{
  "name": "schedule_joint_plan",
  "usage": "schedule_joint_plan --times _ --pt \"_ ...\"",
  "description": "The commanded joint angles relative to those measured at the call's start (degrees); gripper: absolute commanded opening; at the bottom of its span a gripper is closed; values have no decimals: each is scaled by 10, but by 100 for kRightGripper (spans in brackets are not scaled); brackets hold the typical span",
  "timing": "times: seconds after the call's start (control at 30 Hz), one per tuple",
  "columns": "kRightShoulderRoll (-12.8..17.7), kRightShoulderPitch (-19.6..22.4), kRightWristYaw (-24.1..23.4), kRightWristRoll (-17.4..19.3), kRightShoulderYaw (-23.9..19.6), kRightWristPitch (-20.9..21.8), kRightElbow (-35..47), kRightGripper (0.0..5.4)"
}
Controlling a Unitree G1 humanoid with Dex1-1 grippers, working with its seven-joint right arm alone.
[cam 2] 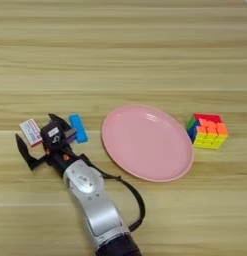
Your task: Move the objects on the table
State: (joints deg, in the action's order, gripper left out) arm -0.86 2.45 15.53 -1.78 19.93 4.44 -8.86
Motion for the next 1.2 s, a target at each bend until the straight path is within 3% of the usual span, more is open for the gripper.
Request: schedule_joint_plan --times 0.03,1.2 --pt "-18 39 1 -2 1 29 -4 538" --pt "-46 79 7 -1 -7 30 -117 538"
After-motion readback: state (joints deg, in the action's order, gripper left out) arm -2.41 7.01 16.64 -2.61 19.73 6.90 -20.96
